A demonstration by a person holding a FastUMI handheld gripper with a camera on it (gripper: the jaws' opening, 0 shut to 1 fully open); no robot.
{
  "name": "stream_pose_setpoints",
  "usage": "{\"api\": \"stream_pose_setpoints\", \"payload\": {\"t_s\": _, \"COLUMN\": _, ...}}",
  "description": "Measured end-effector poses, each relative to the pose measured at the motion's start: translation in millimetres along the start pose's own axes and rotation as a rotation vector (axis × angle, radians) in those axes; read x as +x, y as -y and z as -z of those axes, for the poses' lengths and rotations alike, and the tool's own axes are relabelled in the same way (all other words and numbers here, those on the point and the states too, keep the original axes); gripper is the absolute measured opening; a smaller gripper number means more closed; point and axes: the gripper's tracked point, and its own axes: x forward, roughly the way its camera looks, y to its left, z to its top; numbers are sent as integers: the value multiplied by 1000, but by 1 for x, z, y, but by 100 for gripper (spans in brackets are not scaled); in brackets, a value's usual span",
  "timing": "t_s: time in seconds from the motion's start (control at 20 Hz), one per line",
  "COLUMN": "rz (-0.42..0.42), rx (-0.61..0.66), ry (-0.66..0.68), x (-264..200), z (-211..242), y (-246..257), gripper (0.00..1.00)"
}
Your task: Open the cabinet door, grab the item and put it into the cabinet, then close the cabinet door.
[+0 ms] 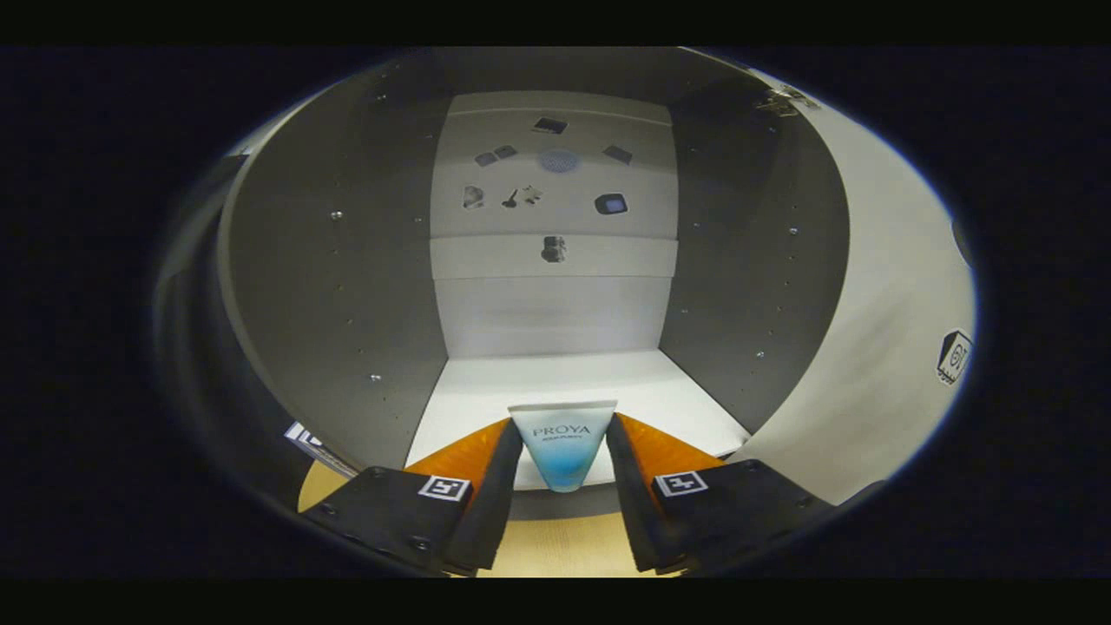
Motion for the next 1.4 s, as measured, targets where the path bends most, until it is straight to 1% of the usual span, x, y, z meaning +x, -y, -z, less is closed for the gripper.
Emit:
{"api": "stream_pose_setpoints", "payload": {"t_s": 0.1, "rz": 2, "rx": 0, "ry": -19, "x": 10, "z": 3, "y": 0, "gripper": 64}}
{"api": "stream_pose_setpoints", "payload": {"t_s": 0.35, "rz": 25, "rx": -10, "ry": 0, "x": 13, "z": -2, "y": 6, "gripper": 64}}
{"api": "stream_pose_setpoints", "payload": {"t_s": 0.4, "rz": 27, "rx": -8, "ry": 7, "x": 11, "z": -3, "y": 7, "gripper": 69}}
{"api": "stream_pose_setpoints", "payload": {"t_s": 0.45, "rz": 42, "rx": -8, "ry": 21, "x": 7, "z": -5, "y": 10, "gripper": 72}}
{"api": "stream_pose_setpoints", "payload": {"t_s": 0.5, "rz": 52, "rx": -5, "ry": 35, "x": 3, "z": -8, "y": 12, "gripper": 82}}
{"api": "stream_pose_setpoints", "payload": {"t_s": 0.7, "rz": 39, "rx": 16, "ry": 91, "x": -28, "z": -10, "y": 5, "gripper": 98}}
{"api": "stream_pose_setpoints", "payload": {"t_s": 0.95, "rz": 31, "rx": 63, "ry": 166, "x": -86, "z": -2, "y": -4, "gripper": 98}}
{"api": "stream_pose_setpoints", "payload": {"t_s": 1.2, "rz": 50, "rx": 100, "ry": 203, "x": -141, "z": 19, "y": -4, "gripper": 97}}
{"api": "stream_pose_setpoints", "payload": {"t_s": 1.4, "rz": 79, "rx": 98, "ry": 236, "x": -188, "z": 38, "y": 8, "gripper": 97}}
